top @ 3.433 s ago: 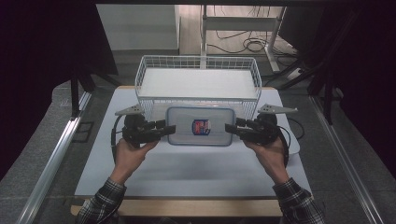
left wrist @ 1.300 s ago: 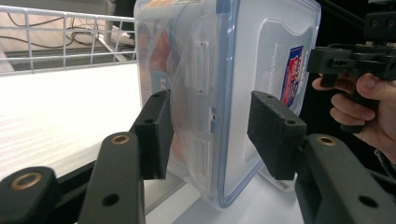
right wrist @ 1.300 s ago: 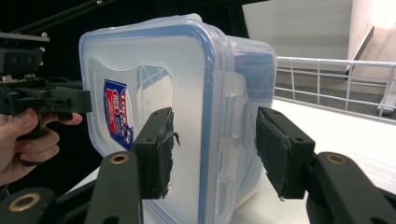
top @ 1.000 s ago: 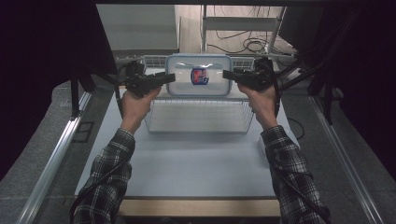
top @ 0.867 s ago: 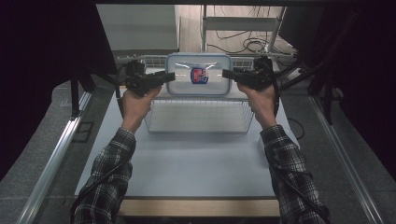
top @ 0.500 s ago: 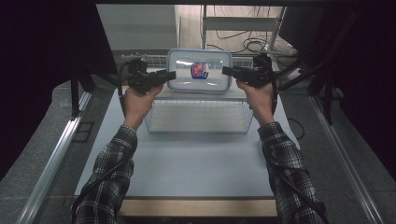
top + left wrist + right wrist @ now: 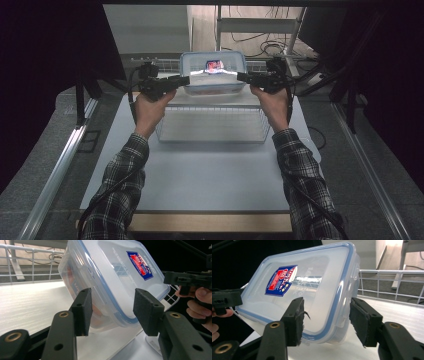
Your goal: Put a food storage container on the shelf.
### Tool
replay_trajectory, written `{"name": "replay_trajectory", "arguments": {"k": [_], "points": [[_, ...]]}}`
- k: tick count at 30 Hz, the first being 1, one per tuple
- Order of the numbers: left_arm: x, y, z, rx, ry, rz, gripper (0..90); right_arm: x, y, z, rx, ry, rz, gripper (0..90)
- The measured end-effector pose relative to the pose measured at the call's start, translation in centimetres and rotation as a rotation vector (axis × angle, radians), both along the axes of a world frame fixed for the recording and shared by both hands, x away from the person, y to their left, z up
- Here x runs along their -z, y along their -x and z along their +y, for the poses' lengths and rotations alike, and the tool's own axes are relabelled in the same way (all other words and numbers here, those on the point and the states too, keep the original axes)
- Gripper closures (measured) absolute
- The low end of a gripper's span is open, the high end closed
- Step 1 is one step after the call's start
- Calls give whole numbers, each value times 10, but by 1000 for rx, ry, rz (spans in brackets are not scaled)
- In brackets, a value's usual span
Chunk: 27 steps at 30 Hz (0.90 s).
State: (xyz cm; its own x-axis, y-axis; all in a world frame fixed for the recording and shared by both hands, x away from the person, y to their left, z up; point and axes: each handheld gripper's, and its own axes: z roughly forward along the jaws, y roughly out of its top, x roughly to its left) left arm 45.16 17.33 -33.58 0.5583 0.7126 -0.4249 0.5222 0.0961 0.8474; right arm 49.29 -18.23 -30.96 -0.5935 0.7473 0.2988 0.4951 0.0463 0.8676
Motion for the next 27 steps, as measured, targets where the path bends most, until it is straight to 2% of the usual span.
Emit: {"name": "replay_trajectory", "arguments": {"k": [5, 8, 10, 11, 21, 27], "points": [[-3, 1, -2, -27, -45, -26, 476, -1, 3, 2, -6, 26, -13, 474], [-3, 2, 2, -49, -33, -51, 476, -2, 5, 4, -19, 40, -25, 477], [-4, 1, 3, -43, -38, -47, 487, -4, 6, 4, -22, 24, -34, 483], [-5, 1, 3, -42, -47, -48, 493, -5, 6, 6, -27, 51, -43, 485], [-7, -1, 6, -60, -75, -49, 525, -6, 11, 8, -24, 61, -47, 523], [-8, -2, 6, -61, -89, -56, 517, -9, 22, 16, -31, 118, -91, 523]]}}
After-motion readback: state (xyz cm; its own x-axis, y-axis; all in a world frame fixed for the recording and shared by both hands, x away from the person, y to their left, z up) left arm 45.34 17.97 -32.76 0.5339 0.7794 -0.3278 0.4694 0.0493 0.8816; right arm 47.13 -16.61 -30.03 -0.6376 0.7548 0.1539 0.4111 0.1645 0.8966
